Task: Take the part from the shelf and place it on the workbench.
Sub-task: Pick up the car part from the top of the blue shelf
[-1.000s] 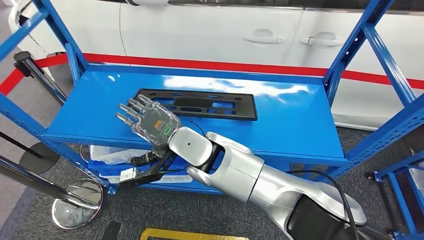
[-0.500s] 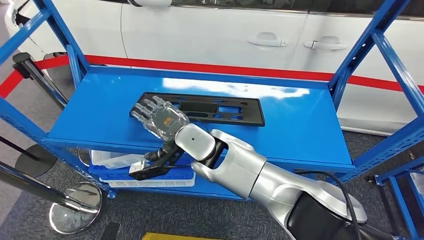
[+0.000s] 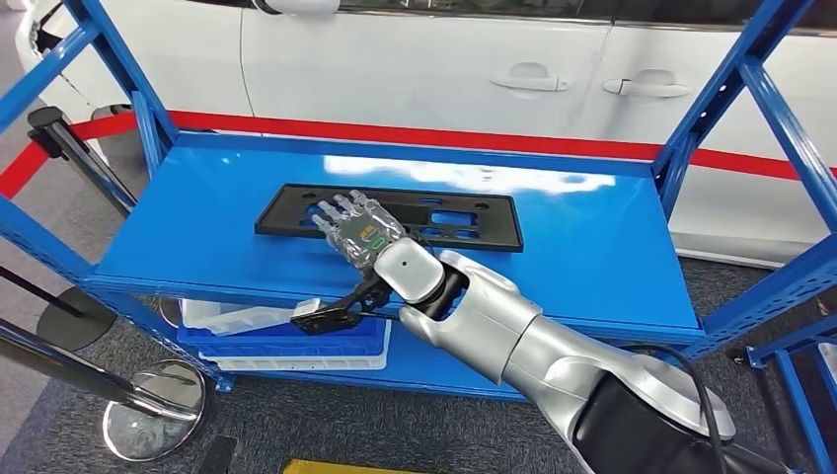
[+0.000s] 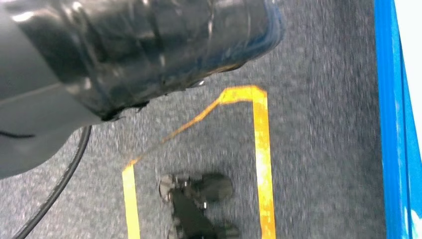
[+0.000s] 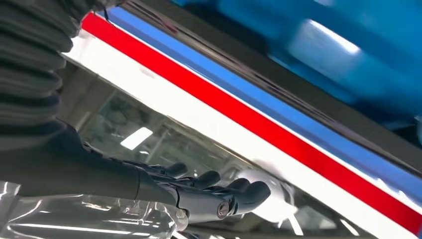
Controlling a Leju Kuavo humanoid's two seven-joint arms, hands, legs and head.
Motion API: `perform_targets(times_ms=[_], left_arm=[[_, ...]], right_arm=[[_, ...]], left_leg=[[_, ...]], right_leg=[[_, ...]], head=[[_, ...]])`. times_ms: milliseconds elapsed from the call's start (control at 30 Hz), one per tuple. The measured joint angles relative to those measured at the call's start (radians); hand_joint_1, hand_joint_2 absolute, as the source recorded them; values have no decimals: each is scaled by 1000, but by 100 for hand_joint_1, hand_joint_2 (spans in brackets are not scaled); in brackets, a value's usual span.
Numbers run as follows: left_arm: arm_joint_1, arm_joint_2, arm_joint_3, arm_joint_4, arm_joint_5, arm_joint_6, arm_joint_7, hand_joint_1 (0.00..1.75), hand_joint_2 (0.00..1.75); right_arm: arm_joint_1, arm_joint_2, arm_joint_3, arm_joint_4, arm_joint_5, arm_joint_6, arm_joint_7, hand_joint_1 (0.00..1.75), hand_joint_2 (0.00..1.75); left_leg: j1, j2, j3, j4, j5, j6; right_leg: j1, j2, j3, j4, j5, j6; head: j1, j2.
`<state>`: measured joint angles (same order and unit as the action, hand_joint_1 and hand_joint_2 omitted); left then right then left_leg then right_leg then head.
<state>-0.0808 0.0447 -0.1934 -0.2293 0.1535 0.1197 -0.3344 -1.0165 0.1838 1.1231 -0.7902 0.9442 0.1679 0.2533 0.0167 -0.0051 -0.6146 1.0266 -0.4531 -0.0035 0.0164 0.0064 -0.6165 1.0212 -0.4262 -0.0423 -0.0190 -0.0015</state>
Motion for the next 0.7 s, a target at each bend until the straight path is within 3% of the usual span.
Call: perform_targets(times_ms=[67,133,167,200,233,333,400,533,600,667,700], left_arm=[[-1,-1,0,0,1,-1,0,0,0],[-1,-1,0,0,2,-1,0,0,0],[0,0,-1,0,2,-1,1,0,0],[1,0,-1,0,3,-1,1,0,0],[2,0,-1,0,4,-1,2,0,0],[1,1,-1,0,5,-1,2,0,0],[-1,1,-3,0,5,-1,0,0,0],[0,0,-7,0,6,-3,-3,0,0],[-1,0,-8,0,6,-4,-4,0,0],[-1,-1,-9,0,6,-5,-7,0,0],[0,-1,-10,0,6,-5,-9,0,0]], right_arm=[[-1,-1,0,8,0,-1,0,0,175],[1,-1,0,16,0,0,0,0,175],[4,-1,0,21,0,0,2,0,175],[7,-2,0,26,-1,2,5,0,175],[9,-2,0,31,-2,5,8,0,175],[10,-3,0,45,-11,9,20,0,175],[10,-6,0,57,-18,9,31,0,175],[11,-17,-4,86,-29,-3,72,0,175],[12,-26,-8,99,-32,-15,97,0,175],[15,-37,-10,112,-31,-24,119,0,175],[18,-43,-10,119,-31,-25,128,0,175]], left_leg=[[-1,1,-25,56,-37,-8],[1,1,-83,178,-95,-15],[2,1,-111,231,-110,-18],[3,1,-124,252,-107,-20],[3,1,-121,238,-86,-22],[4,1,-38,57,3,-21],[0,0,-9,-3,15,-11],[2,-1,-3,-11,19,13],[5,1,-1,-15,20,22],[5,2,-1,-15,19,27],[5,2,0,-14,19,27]], right_leg=[[-9,-1,11,-16,8,-5],[-9,-2,13,-18,10,-8],[-9,-2,12,-17,9,-9],[-9,-1,12,-16,8,-9],[-9,0,12,-14,6,-9],[-9,3,10,-1,-3,0],[-6,4,5,6,-8,8],[-7,4,-3,26,-25,27],[-11,3,-43,114,-74,38],[-16,2,-108,246,-129,46],[-20,2,-130,287,-137,48]], head=[[-3,0],[-5,0],[-4,0],[-4,0],[-4,0],[-5,0],[-5,0],[-4,0],[-2,0],[-1,0],[-1,0]])
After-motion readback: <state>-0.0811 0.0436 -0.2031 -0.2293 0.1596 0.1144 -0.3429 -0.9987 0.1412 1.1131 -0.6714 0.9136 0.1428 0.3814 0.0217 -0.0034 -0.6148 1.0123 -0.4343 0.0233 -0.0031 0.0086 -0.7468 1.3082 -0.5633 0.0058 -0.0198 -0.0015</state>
